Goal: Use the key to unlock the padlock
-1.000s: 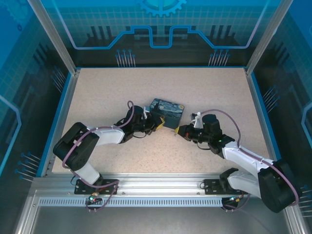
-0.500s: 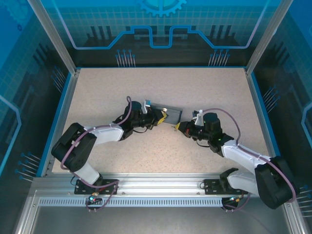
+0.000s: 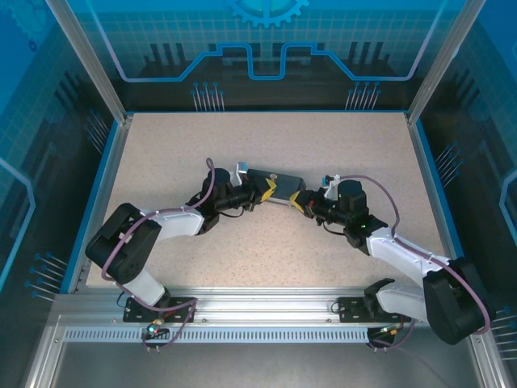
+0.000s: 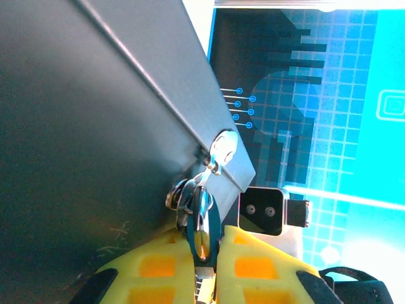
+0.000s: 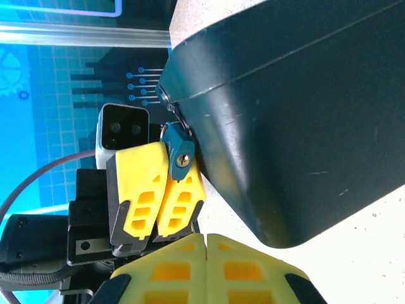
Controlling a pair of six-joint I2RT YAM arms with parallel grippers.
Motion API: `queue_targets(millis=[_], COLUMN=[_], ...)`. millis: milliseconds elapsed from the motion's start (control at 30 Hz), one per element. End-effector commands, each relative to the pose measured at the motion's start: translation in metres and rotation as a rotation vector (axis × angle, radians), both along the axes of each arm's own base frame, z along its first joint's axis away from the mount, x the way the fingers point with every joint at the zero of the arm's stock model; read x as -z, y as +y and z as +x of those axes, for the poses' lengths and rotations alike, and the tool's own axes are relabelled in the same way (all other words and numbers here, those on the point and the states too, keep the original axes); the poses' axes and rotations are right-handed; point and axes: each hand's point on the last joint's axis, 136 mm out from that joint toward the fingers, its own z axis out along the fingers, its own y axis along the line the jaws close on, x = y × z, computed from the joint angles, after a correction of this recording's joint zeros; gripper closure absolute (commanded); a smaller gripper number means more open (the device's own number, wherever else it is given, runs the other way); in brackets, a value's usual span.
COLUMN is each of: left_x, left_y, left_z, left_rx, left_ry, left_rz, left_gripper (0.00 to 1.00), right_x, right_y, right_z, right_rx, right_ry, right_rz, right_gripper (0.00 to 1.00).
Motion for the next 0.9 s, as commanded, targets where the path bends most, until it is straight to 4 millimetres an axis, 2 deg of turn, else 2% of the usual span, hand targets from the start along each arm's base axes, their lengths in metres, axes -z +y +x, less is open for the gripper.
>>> queue_targets(millis=[0,133,333,467,667,733,767,867], left_x=[-0.013,0.006,0.031,0.055,0.092,0.099,0.1,0.098], left_y=[-0.001,0.003,-0.001,-0.005,-0.014,-0.016,-0.017,-0.022], left_z=[0.002,-0.007,-0.036,-0.054,-0.072,-0.071,-0.07,-0.063], left_rx=[0.005,0.018,0.086,0.11,0.123,0.105,0.098,0.081], left_ry=[-0.079,-0.105,-0.139,-0.096,-0.021,0.0,0.003,0.006], left_rz=[-0.026,0.12,0.319,0.324,0.284,0.247,0.227,0.19], left_gripper=[1.0,1.0,1.0,1.0,1.0,1.0,1.0,1.0], right_x=[-0.012,-0.01,-0.007,-0.007,0.005,0.008,0.017,0.025], right_y=[-0.008,-0.008,-0.011,-0.016,-0.025,-0.027,-0.028,-0.029], right_z=[0.009,0.008,-0.004,-0.017,-0.034,-0.038,-0.041,-0.046], right_rx=[0.047,0.039,0.027,0.021,0.024,0.024,0.022,0.009], right_ry=[-0.015,-0.025,-0.024,-0.03,-0.019,-0.016,0.012,0.027], right_rz=[0.018,0.025,0.03,0.019,-0.008,-0.008,-0.022,-0.03], right_gripper=[1.0,1.0,1.0,1.0,1.0,1.0,1.0,1.0])
